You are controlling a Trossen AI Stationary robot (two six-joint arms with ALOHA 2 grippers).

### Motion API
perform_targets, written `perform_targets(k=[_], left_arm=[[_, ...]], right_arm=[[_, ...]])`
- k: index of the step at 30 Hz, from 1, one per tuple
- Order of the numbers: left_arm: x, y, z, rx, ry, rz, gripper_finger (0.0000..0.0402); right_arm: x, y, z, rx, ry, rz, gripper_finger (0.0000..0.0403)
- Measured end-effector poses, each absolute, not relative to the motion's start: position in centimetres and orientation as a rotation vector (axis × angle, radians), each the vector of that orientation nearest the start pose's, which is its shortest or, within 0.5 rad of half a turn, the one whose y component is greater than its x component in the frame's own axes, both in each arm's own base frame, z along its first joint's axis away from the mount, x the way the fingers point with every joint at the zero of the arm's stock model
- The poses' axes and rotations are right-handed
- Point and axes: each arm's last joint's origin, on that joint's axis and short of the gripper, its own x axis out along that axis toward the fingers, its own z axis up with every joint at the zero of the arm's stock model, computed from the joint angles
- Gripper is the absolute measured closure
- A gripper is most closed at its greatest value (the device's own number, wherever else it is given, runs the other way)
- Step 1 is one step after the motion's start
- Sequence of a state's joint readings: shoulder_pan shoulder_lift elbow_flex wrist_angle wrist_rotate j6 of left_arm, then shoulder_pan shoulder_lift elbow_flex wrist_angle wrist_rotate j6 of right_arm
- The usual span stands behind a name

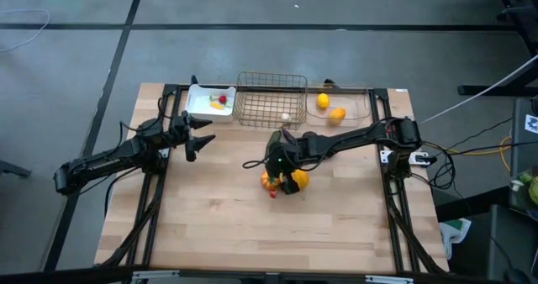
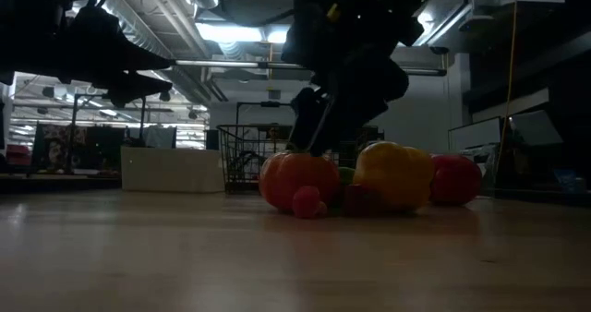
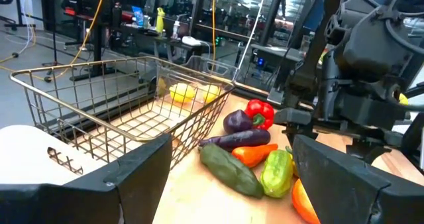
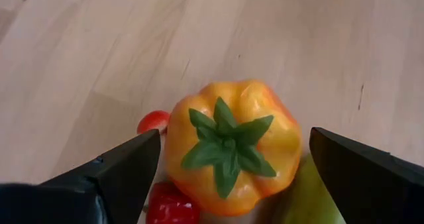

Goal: Sort produce into baskets
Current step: Put the yellow tomato into the transparent bin

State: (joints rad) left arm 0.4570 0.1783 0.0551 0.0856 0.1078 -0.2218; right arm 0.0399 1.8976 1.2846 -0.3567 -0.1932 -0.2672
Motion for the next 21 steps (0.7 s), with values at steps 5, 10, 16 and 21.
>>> perform_targets(k=[5,10,16,21], left_arm=[[9.76,4.45,17.62,-0.23,-0.003,0.352,0.0092],[9.76,4.45,17.61,-0.23,-0.003,0.352,0.0092],[9.75,4.45,17.61,-0.229,-0.002,0.352,0.0092],[9.76,4.45,17.61,-0.229,-0.002,0.352,0.0092]], right_arm=[[39.33,2.06,18.18,-0.182,0.941,0.321,0.002],[39.29,1.94,18.06,-0.201,0.957,0.287,0.002],[39.32,1.98,17.91,-0.188,0.958,0.295,0.002],[39.34,1.94,17.91,-0.19,0.959,0.284,0.002]])
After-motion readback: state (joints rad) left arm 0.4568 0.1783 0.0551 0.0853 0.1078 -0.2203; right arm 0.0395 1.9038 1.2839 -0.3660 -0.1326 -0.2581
